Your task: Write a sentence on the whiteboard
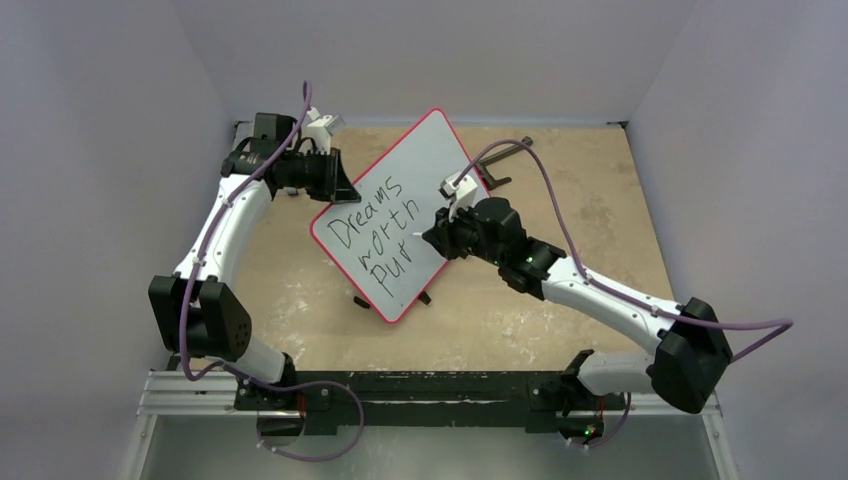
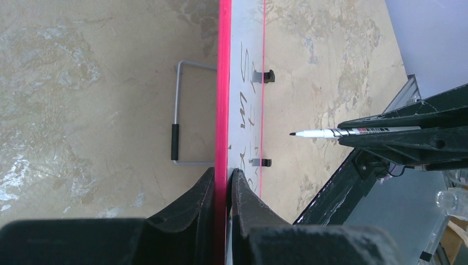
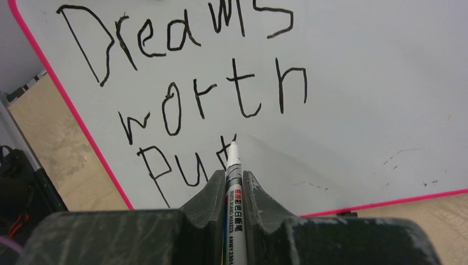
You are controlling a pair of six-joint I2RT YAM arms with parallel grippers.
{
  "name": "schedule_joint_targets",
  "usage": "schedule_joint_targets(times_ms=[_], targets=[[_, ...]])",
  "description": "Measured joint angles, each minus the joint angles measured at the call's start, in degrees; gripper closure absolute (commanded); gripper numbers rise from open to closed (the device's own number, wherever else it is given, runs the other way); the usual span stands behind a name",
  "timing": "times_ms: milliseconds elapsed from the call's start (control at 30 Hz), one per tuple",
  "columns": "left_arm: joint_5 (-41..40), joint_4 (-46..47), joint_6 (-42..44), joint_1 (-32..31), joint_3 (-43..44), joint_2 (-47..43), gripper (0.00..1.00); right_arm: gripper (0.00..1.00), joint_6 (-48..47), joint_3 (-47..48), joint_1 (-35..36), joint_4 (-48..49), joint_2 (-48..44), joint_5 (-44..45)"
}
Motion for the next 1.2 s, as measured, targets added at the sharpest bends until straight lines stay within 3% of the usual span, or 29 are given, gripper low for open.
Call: schedule_joint_targets(times_ms=[433, 1200], targets=[[0.0, 0.0, 0.0, -0.3, 0.0, 0.0, 1.0, 1.0, 0.7, -7.8, -0.3, 0.7, -3.6, 2.5], [-0.3, 0.2, 0.0, -0.8, 0.0, 0.0, 1.0, 1.0, 1.3, -7.9, -0.3, 5.0, -1.1, 5.5]])
